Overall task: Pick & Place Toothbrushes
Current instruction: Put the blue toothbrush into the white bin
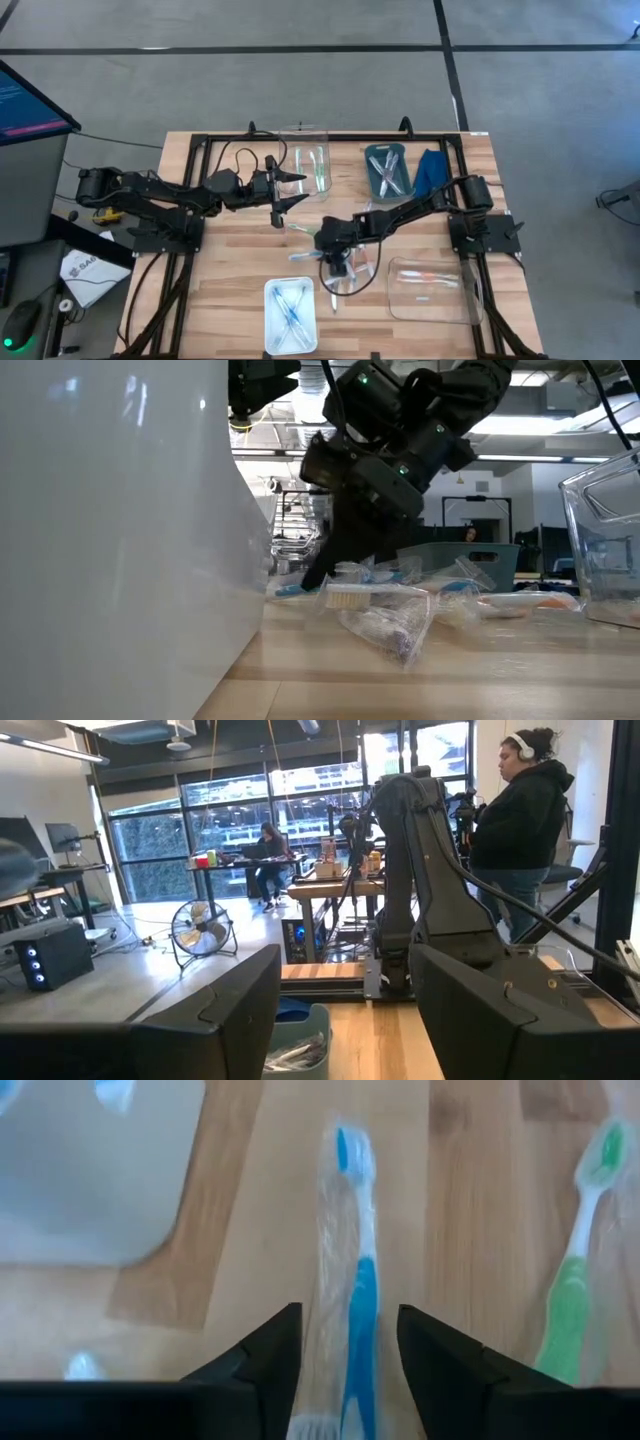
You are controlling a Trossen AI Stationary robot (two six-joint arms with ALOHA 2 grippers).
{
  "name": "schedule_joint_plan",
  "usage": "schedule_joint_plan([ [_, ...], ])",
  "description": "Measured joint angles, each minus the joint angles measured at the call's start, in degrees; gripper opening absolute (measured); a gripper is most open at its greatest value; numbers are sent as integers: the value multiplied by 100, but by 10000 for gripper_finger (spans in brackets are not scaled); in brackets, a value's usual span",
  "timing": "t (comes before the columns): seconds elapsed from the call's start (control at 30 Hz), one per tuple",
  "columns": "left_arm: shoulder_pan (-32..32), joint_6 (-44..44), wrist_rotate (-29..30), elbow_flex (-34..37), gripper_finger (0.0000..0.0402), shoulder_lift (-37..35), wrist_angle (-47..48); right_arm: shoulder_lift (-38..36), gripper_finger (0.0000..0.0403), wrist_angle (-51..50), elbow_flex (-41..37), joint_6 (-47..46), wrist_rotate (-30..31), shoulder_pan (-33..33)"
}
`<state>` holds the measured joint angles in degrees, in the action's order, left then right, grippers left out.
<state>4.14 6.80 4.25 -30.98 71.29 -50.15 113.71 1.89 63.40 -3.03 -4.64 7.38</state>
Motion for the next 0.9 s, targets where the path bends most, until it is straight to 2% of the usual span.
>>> schedule_joint_plan([
  [0.13,0,-25,0,0,218,0,0,0,140,-327,0,11,7,0],
  [0.4,0,-25,0,0,218,0,0,0,110,-256,0,18,22,-2],
  [0.73,-1,-25,-2,0,218,0,0,0,98,4,0,44,22,-7],
  [0.9,-28,-26,0,0,218,0,0,0,62,-16,0,44,22,-9],
])
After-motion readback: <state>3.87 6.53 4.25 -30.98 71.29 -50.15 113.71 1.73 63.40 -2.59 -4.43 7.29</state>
